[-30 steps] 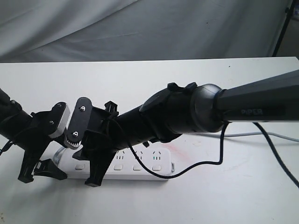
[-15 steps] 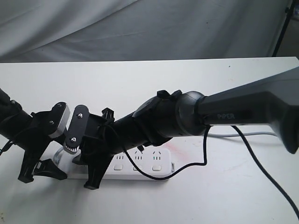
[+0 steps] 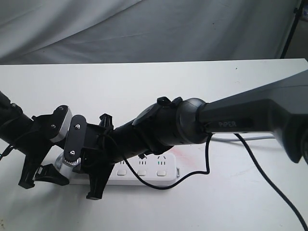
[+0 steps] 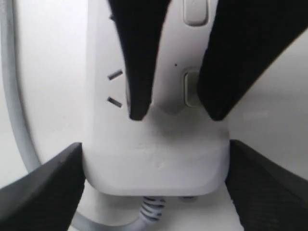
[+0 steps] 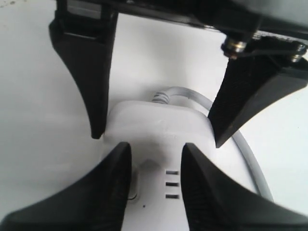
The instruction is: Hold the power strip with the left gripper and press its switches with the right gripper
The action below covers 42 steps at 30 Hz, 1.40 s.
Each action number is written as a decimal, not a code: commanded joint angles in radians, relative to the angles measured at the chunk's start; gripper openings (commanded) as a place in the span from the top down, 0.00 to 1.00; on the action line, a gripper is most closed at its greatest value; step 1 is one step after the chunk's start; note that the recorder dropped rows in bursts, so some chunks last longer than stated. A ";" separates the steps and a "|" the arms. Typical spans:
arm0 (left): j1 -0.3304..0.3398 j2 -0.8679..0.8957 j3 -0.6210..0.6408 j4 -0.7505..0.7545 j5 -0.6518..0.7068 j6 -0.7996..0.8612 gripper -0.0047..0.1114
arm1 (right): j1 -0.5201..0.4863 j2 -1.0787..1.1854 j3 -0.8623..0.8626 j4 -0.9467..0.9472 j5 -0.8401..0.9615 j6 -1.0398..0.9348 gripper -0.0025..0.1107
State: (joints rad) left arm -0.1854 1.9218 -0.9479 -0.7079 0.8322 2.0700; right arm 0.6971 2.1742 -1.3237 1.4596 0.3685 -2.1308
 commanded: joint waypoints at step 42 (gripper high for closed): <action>-0.005 0.000 0.005 -0.007 0.008 0.005 0.38 | 0.001 0.043 0.000 -0.116 -0.042 -0.012 0.68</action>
State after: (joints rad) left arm -0.1854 1.9218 -0.9479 -0.7079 0.8322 2.0700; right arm 0.6971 2.1900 -1.3387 1.3882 0.3519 -2.1308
